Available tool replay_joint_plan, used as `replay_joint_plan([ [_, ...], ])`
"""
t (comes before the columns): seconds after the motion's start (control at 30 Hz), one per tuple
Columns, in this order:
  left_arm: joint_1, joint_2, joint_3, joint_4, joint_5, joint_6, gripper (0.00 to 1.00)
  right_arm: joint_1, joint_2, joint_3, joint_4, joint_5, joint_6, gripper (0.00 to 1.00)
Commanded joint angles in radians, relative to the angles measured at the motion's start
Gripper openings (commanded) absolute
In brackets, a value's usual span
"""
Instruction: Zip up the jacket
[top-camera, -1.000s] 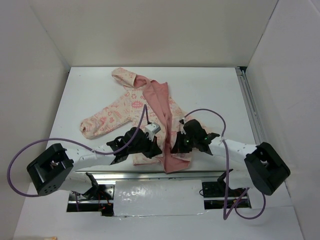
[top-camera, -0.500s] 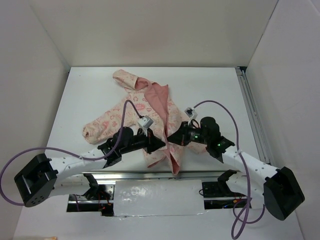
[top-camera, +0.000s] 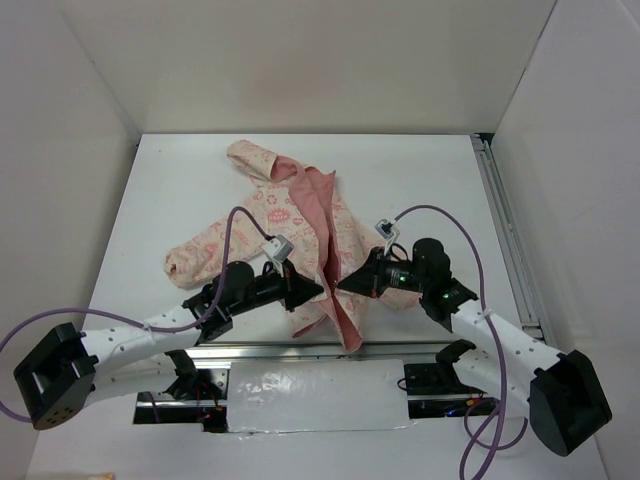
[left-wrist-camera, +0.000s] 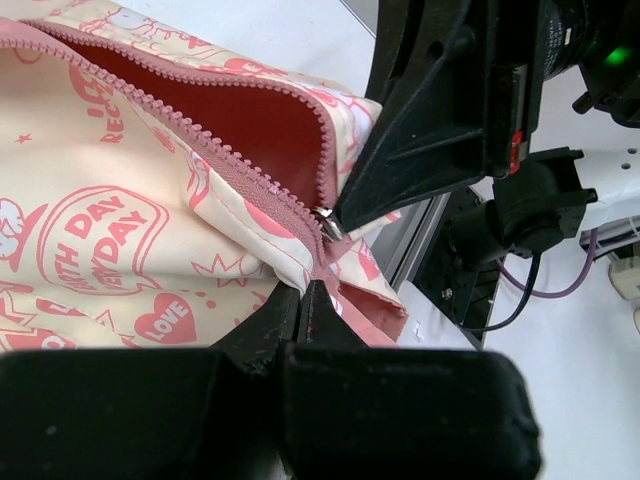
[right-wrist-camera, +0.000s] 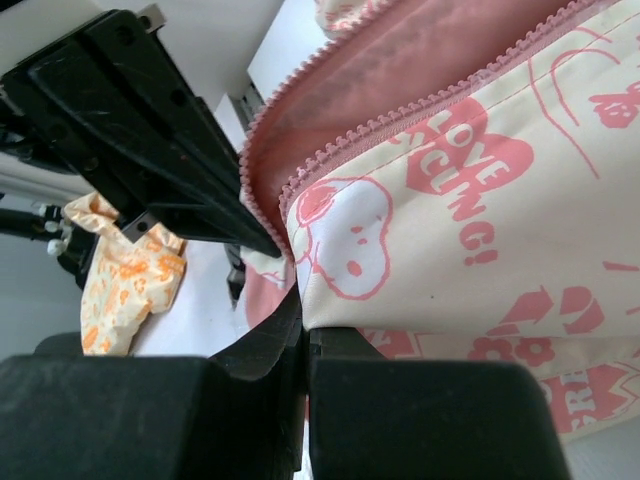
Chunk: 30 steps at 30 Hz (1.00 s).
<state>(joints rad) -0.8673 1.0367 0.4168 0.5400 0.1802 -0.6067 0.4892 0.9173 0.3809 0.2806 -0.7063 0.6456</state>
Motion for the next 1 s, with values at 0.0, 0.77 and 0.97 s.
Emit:
replay_joint_plan([
  [0.0, -0.001, 0.008, 0.025, 0.087, 0.002, 0.002, 0.00, -0.017, -0.028, 0.000, 0.091, -0.097, -0.006, 0.00],
  [0.77, 0.001, 0.019, 0.005, 0.201, -0.010, -0.042, 0.00, -0.038, -0.046, -0.054, 0.109, -0.160, -0.027, 0.00],
  [0.97, 0.001, 0.040, 0.010, 0.216, 0.011, -0.034, 0.00, -0.037, -0.057, -0.054, 0.112, -0.157, -0.023, 0.00],
])
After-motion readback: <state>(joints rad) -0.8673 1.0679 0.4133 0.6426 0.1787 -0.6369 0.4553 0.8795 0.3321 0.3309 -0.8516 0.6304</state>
